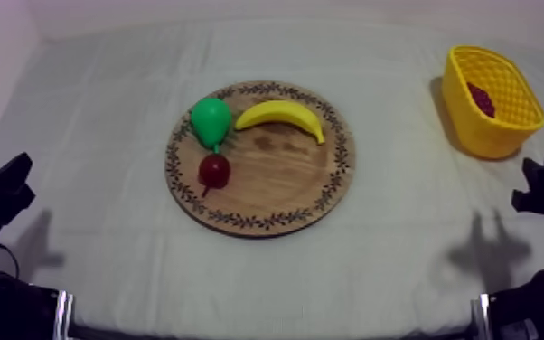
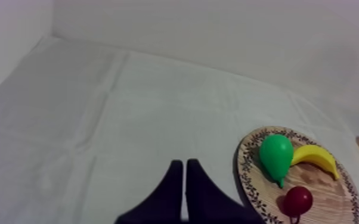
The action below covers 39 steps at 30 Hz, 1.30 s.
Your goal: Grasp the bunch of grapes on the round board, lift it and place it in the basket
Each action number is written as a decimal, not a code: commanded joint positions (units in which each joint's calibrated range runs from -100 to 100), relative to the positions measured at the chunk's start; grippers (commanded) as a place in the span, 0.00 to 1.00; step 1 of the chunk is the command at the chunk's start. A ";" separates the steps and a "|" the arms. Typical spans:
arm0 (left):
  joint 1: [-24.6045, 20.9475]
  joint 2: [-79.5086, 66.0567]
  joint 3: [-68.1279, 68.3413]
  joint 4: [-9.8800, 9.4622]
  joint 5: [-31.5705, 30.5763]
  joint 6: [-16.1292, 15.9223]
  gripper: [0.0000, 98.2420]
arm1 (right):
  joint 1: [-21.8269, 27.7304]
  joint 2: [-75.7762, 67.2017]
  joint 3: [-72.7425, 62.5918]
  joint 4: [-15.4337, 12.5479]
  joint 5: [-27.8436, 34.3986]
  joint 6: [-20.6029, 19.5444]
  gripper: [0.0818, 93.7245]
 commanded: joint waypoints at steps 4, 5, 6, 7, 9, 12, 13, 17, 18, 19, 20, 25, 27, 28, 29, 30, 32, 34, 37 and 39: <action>0.00 0.00 -0.03 -0.03 -0.05 0.01 0.00 | -0.37 -9.03 2.21 -0.40 2.82 -0.54 0.12; 0.00 0.00 -0.03 -0.03 -0.05 0.01 0.00 | -0.56 -9.89 2.73 -0.43 2.92 -0.66 0.09; 0.00 0.00 -0.03 -0.03 -0.05 0.01 0.00 | -0.78 -10.49 3.27 -0.53 2.81 -0.58 0.07; 0.00 0.00 -0.03 -0.03 -0.05 0.01 0.00 | -0.93 -10.91 3.68 -0.78 2.74 -0.35 0.05; 0.00 0.00 -0.03 -0.03 -0.05 0.01 0.00 | -1.11 -11.41 4.23 -1.04 2.56 -0.43 0.03; 0.00 0.00 -0.03 -0.03 -0.05 0.01 0.00 | -1.27 -11.73 4.77 -0.99 1.60 -1.46 0.01; 0.00 0.00 -0.03 -0.03 -0.05 0.01 0.00 | -1.35 -11.78 4.86 -1.01 1.33 -1.92 0.01; 0.00 0.00 -0.03 -0.03 -0.05 0.01 0.00 | -1.65 -11.86 5.03 -1.07 0.85 -2.82 0.01; 0.00 0.00 -0.03 -0.03 -0.05 0.01 0.00 | -1.68 -11.87 5.04 -1.09 0.79 -2.24 0.01; 0.00 0.00 -0.03 -0.03 -0.05 0.01 0.00 | -1.70 -11.88 5.09 -1.17 0.74 -1.19 0.01; 0.00 0.00 -0.03 -0.03 -0.05 0.01 0.00 | -1.71 -11.88 5.15 -1.29 0.57 0.01 0.01; 0.00 0.00 -0.03 -0.03 -0.05 0.01 0.00 | -1.72 -11.89 5.27 -1.08 1.75 2.72 0.00; 0.00 0.00 -0.03 -0.03 -0.05 0.01 0.00 | -1.70 -11.89 5.29 -0.97 2.38 3.20 0.00; 0.00 0.00 -0.03 -0.03 -0.05 0.01 0.00 | -1.69 -11.89 5.29 -0.94 2.56 3.41 0.00; 0.00 0.00 -0.03 -0.03 -0.05 0.01 0.00 | -1.69 -11.89 5.29 -0.92 2.69 3.57 0.00; 0.00 0.00 -0.03 -0.03 -0.05 0.01 0.00 | -1.68 -11.89 5.30 -0.90 2.78 3.70 0.00; 0.00 0.00 -0.03 -0.03 -0.05 0.01 0.00 | -1.68 -11.89 5.30 -0.89 2.88 3.85 0.00; 0.00 0.00 -0.03 -0.03 -0.05 0.01 0.00 | -1.68 -11.89 5.30 -0.88 2.93 3.92 0.00; 0.00 0.00 -0.03 -0.03 -0.05 0.01 0.00 | -1.67 -11.89 5.30 -0.87 2.97 3.97 0.00; 0.00 0.00 -0.03 -0.03 -0.05 0.01 0.00 | -1.67 -11.89 5.30 -0.87 2.97 3.98 0.00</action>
